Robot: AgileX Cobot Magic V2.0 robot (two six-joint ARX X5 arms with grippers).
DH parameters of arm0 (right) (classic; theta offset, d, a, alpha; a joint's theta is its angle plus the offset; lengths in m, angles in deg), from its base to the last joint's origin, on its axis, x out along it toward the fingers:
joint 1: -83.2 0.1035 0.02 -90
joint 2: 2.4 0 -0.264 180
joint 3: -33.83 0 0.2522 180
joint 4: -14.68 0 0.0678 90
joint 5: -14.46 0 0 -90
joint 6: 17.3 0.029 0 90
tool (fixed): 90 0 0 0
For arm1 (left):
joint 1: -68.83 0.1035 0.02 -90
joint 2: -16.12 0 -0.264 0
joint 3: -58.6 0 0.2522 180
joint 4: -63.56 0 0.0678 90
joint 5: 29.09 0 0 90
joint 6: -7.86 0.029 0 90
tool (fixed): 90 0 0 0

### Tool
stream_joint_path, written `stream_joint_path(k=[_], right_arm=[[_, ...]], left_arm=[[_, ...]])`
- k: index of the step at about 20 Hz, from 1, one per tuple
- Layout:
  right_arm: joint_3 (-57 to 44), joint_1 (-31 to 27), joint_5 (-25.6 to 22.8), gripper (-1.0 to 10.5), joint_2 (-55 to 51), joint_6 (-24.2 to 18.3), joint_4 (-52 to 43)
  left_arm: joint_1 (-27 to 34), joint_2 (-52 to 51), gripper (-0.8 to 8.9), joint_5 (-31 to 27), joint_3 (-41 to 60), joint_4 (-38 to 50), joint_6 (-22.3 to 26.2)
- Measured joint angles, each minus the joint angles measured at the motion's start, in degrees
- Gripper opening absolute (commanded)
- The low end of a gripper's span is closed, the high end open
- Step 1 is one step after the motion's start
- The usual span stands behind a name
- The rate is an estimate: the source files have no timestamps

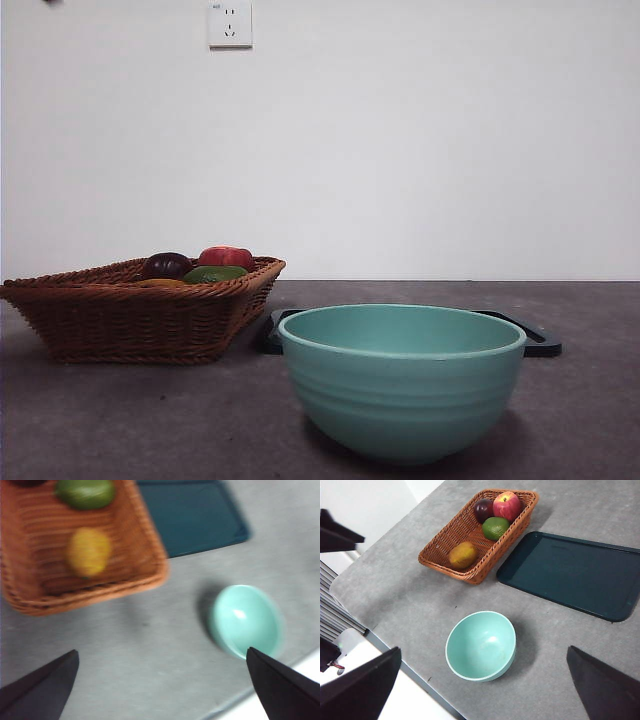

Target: Pick up the wifruite, put it on the bowl, pick up the plate, put it on desk

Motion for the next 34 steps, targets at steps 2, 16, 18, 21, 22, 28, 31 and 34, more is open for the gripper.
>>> stream_joint_path(k=[2, 16, 18, 21, 22, 28, 31, 34], right_arm=[[0.0, 0.0, 0.0, 6.6, 0.0, 0.0, 0.0], [0.0, 0.0, 0.4, 6.6, 0.0, 0.0, 0.2], [0.0, 0.0, 0.4, 6.6, 0.0, 0.0, 0.3], [0.0, 0.0, 0.4, 6.6, 0.0, 0.0, 0.4], [0.0, 0.0, 0.4, 6.6, 0.0, 0.0, 0.4], [0.0, 0.0, 0.4, 6.6, 0.0, 0.0, 0.7], [0.0, 0.0, 0.4, 6.6, 0.0, 0.0, 1.3], [0.0, 0.0, 0.4, 6.6, 0.0, 0.0, 1.4]], left_arm=[[-0.4, 6.7, 6.56, -3.9, -2.9, 0.0, 1.4], [-3.8, 45.5, 6.56, -16.3, -23.0, 5.2, 12.0], [-3.8, 49.0, 6.55, -16.3, -23.0, 6.0, 12.3], [-4.0, 52.3, 6.56, -15.8, -23.0, 6.3, 12.3], [-4.2, 53.3, 6.56, -15.1, -23.0, 6.3, 12.3], [-4.6, 58.1, 5.71, -14.8, -23.0, 7.1, 12.3], [-4.6, 58.1, 3.98, -14.8, -23.0, 7.8, 12.3], [-4.5, 58.1, 2.96, -14.8, -23.0, 7.8, 12.4]])
